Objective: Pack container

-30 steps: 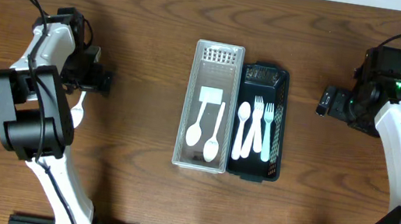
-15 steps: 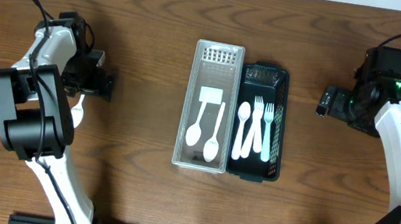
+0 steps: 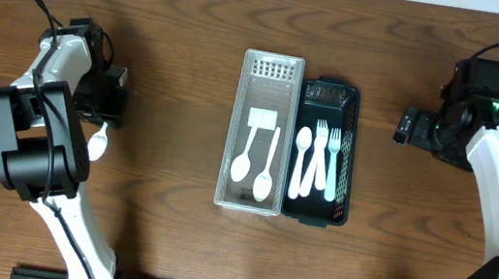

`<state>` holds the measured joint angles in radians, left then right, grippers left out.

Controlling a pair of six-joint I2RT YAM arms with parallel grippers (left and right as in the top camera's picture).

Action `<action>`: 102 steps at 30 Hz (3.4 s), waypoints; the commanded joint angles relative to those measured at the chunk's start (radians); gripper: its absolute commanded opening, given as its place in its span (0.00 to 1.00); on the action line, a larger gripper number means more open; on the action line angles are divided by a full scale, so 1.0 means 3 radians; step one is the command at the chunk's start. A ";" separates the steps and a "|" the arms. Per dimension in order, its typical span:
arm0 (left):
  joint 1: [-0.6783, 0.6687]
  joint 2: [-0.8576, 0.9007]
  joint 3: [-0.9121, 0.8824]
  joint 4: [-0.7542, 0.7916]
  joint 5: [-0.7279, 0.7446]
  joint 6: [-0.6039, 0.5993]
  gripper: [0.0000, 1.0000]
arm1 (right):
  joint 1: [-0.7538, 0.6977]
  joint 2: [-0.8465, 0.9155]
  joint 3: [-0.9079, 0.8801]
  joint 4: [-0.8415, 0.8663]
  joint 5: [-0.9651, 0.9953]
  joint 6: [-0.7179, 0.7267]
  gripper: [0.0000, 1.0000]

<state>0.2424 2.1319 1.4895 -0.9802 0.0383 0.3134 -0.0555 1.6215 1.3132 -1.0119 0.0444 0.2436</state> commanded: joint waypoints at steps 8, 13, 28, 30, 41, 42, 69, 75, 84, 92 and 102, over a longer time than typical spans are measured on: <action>0.0001 0.0108 -0.0122 0.0008 0.0136 0.0011 0.07 | -0.0008 0.0008 -0.0003 -0.0006 0.0025 -0.0046 0.99; 0.0001 0.0107 -0.0122 0.0006 0.0136 0.0011 0.06 | -0.0008 0.0008 -0.0003 -0.0006 0.0025 -0.0046 0.99; -0.0604 -0.0884 0.0205 -0.0381 0.0460 -0.0518 0.06 | -0.0008 0.0008 -0.0003 -0.0006 0.0025 -0.0045 0.99; -0.0867 -0.1169 0.0205 -0.0418 0.0459 -0.0535 0.06 | -0.0008 0.0008 -0.0003 -0.0006 0.0025 -0.0046 0.99; -0.2383 -0.1806 0.0203 -0.0310 0.0098 -0.1264 0.06 | -0.0008 0.0008 -0.0003 -0.0023 0.0025 -0.0046 0.99; -0.2427 -0.1795 0.0203 -0.0310 -0.0015 -0.1264 0.06 | -0.0008 0.0008 -0.0003 -0.0031 0.0025 -0.0046 0.99; -0.0762 -0.0988 0.0062 0.0187 0.0189 -0.1488 0.81 | -0.0008 0.0008 -0.0003 -0.0070 0.0025 -0.0046 0.99; -0.0753 -0.0421 0.0062 0.0251 0.0192 -0.1517 0.81 | -0.0008 0.0008 -0.0003 -0.0095 0.0025 -0.0046 0.99; -0.0753 -0.0020 0.0062 0.0298 0.0202 -0.1690 0.81 | -0.0010 0.0008 -0.0003 -0.0094 0.0027 -0.0058 0.99; -0.0753 0.0122 0.0062 0.0282 0.0287 -0.1698 0.81 | -0.0010 0.0008 -0.0003 -0.0095 0.0027 -0.0058 0.99; -0.0753 0.0126 0.0062 0.0228 0.0286 -0.1713 0.29 | -0.0010 0.0008 -0.0003 -0.0097 0.0027 -0.0058 0.99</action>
<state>0.0139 2.1365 1.5135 -0.9089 0.1066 -0.2028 -0.0559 1.6215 1.3132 -1.0386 0.0448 0.2401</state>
